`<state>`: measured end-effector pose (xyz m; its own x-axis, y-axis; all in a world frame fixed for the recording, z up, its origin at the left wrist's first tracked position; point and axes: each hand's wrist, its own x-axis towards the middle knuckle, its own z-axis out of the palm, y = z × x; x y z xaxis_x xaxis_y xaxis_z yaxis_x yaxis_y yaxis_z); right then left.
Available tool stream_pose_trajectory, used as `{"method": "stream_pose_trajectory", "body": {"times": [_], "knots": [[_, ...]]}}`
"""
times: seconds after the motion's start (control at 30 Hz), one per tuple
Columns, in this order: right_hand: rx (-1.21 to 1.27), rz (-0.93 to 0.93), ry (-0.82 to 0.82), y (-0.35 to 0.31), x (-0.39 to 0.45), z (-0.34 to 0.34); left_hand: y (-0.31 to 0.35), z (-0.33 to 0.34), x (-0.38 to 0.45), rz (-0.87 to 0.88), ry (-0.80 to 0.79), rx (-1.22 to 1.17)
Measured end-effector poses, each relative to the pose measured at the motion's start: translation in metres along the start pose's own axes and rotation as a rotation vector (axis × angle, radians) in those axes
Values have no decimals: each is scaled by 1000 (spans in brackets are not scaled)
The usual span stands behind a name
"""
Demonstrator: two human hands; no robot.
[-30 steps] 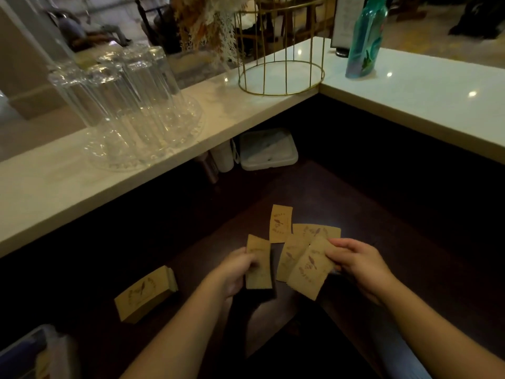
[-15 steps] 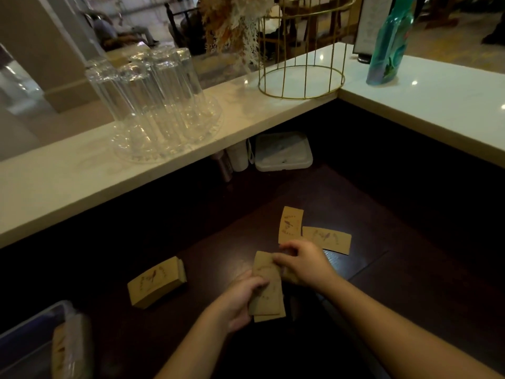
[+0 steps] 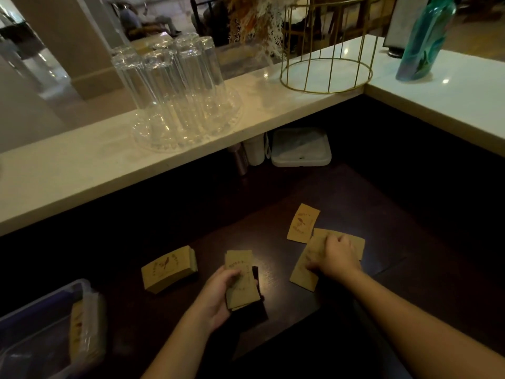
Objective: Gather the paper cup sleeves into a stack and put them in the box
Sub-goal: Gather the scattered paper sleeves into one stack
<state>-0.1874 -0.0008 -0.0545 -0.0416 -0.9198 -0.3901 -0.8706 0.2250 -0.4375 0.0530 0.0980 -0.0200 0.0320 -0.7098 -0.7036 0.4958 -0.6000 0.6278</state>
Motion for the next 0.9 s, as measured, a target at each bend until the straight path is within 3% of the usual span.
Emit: {"method": "stream_pose_trajectory", "body": {"times": [0.13,0.2,0.27,0.4,0.57,0.73,0.8,0.9], "knots": [[503,-26,46,2,-1,-13,-1,7,2,-28,21,27],[884,-43,-38,0,-8,-19,-3,15,4,-40,16,49],[1056,-105,-142,-7,-19,-22,-6,25,7,-56,-18,50],[810,-272,-241,-23,-37,-9,-15,51,5,-108,-170,31],[266,-418,8,-25,-35,8,-25,62,2,-66,-176,135],[-29,-131,279,27,2,-21,-20,51,-4,-71,-171,74],[-118,13,189,56,14,-31,-15,43,-5,-96,-167,44],[-149,59,121,86,20,-32,-8,30,-4,-120,-141,8]]}}
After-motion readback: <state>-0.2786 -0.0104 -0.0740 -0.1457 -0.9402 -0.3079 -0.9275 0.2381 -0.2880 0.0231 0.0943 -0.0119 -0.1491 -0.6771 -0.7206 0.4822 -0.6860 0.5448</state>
